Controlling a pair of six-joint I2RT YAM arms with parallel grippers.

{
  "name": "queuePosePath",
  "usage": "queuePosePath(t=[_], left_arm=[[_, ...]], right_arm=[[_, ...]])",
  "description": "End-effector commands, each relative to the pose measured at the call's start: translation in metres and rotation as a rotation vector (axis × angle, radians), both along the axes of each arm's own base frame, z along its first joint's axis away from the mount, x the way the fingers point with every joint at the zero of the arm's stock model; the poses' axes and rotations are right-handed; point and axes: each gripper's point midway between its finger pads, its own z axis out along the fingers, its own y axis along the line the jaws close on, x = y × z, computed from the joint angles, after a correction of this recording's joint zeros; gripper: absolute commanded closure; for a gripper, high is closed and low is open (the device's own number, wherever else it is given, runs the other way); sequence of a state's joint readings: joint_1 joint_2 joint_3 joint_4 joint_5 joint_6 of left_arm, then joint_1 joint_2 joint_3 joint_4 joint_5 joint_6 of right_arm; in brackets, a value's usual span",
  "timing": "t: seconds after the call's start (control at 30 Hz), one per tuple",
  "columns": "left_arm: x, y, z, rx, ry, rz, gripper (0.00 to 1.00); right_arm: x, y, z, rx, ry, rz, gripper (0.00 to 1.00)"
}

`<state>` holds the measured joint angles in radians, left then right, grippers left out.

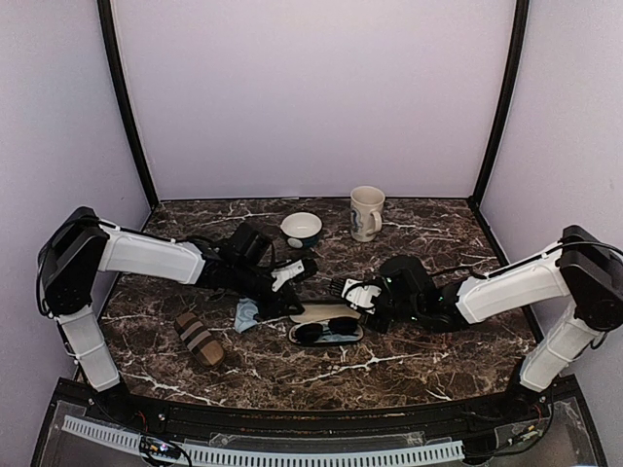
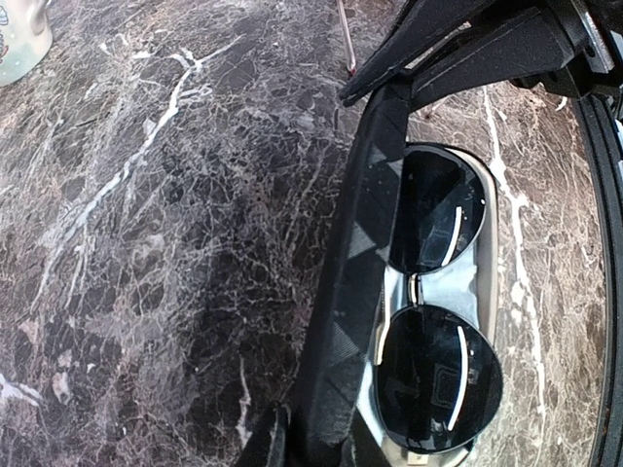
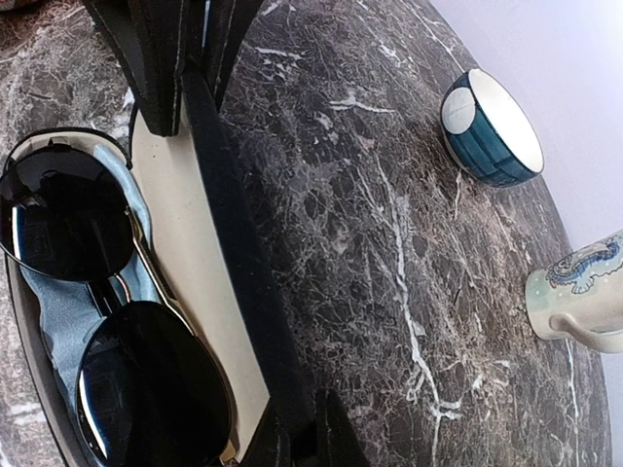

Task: Organize the sunglasses
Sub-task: Pass from the right arm to the left

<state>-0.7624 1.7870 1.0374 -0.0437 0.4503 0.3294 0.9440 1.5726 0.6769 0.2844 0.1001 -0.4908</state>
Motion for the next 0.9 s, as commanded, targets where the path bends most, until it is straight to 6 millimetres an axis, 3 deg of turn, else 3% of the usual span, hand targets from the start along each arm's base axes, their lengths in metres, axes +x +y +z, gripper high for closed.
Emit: queuePosePath(t=[0.0, 0.37, 0.57, 0.77, 0.87], left_arm=[[0.001, 0.002, 0.014, -0.008, -0.049, 0.018, 0.89], [-0.002, 0.002, 0.012, 0.032, -0.147, 0.024, 1.0], [-0.002, 0.0, 0.016, 0.035, -0.219, 0.044, 1.0], [0.001, 0.006, 0.022, 0.035, -0.274, 0.08, 1.0], [0.004, 0.01, 0.027, 0.035, -0.313, 0.109, 1.0]], right_arm=[[0.007, 0.017, 0.023, 0.075, -0.035, 0.021, 1.0], [0.01, 0.019, 0.026, 0.075, -0.024, 0.001, 0.92], [0.012, 0.021, 0.035, 0.101, -0.013, -0.02, 0.79], [0.013, 0.016, 0.048, 0.156, 0.005, -0.048, 0.59], [0.014, 0.011, 0.055, 0.2, 0.02, -0.076, 0.56]])
